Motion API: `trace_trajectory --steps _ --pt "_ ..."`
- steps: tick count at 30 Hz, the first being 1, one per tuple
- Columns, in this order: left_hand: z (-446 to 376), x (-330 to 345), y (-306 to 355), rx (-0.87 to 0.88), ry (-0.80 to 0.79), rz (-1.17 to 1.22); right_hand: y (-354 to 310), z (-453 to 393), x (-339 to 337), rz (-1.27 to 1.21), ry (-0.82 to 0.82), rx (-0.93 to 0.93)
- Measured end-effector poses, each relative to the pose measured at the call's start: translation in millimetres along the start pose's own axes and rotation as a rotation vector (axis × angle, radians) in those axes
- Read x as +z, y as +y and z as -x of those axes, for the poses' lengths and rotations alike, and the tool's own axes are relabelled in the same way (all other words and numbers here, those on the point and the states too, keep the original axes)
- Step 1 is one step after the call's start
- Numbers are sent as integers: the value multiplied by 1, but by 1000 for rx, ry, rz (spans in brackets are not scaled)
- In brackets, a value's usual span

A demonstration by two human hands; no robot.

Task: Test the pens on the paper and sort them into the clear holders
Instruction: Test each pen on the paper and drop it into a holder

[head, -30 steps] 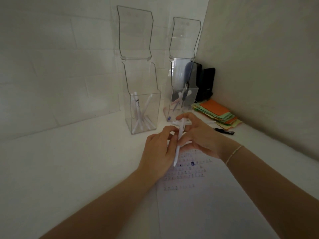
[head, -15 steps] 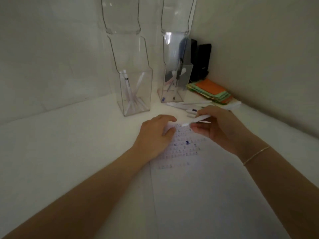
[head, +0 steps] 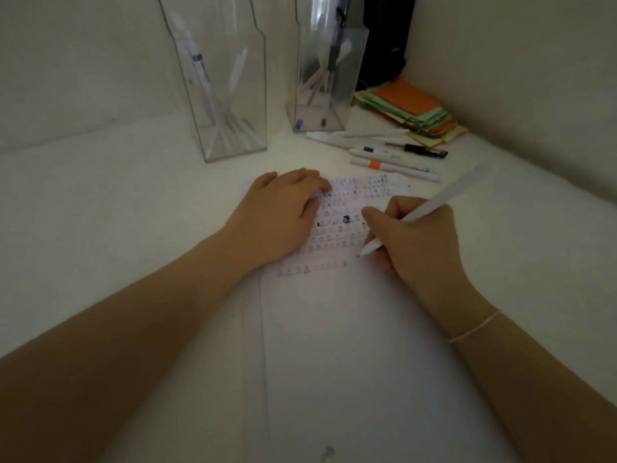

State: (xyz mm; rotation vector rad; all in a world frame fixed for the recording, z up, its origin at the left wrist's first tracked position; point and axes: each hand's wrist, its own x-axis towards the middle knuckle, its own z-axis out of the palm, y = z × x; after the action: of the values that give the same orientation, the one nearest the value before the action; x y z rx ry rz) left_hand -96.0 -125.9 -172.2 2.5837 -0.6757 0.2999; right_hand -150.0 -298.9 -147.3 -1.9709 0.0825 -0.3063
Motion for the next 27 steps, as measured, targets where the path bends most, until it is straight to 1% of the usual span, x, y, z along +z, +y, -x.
trace_trajectory --steps 2,4,12,17,22,27 --pt "1 0 1 4 5 -8 -1 1 1 28 12 0" --pt "1 0 1 7 19 -10 -2 1 2 38 -10 11" --pt "-1 -1 1 16 24 -4 -5 3 2 -14 -51 25" --pt "-1 -1 1 17 33 13 -4 3 3 25 -21 10" --pt "0 -1 1 22 40 6 -4 3 3 16 -58 6" --pt "-1 0 0 26 44 6 -3 3 3 22 -30 0"
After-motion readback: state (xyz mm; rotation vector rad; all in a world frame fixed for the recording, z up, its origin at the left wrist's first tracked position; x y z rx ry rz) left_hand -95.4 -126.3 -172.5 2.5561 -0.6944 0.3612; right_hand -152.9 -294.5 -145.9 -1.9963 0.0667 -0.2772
